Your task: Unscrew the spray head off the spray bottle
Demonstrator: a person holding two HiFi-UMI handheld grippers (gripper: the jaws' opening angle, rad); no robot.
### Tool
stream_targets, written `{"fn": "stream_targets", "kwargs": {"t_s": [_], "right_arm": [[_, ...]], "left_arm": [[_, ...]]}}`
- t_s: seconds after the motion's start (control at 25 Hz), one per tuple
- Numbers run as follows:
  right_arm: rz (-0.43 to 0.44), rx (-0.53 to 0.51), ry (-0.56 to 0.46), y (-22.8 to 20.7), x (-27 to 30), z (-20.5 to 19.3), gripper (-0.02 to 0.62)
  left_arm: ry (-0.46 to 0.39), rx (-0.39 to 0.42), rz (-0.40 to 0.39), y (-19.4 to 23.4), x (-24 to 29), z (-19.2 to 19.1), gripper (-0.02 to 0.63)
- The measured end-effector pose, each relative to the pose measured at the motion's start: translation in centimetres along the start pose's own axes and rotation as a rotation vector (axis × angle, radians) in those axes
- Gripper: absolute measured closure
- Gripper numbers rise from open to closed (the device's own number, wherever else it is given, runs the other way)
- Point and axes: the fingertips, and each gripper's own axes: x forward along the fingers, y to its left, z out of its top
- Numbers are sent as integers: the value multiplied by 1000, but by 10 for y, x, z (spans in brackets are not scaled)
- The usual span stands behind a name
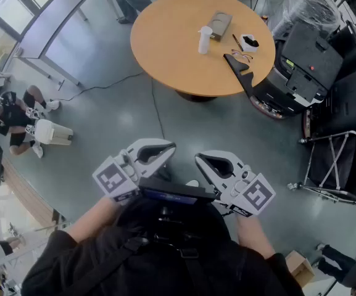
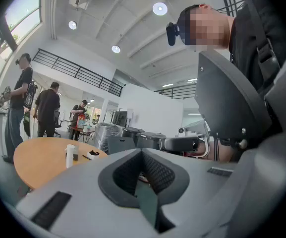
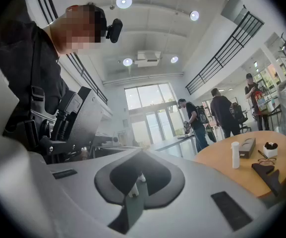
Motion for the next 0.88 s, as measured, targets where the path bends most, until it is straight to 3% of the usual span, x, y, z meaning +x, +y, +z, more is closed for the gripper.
{"fn": "stream_targets", "kwargs": {"t_s": [0.24,0.4,0.88], "right_arm": [[-42,1,-8,-26,60,6,601],[-76,-7,-5,-44,110,8,601],[-176,-24,0,-100,237,7,601]], "left_arm": [[-49,46,-39,64,-16,16,604],[-25,99,-70,112,-29,23,604],[-2,85,-176,244,-56,29,604]]}}
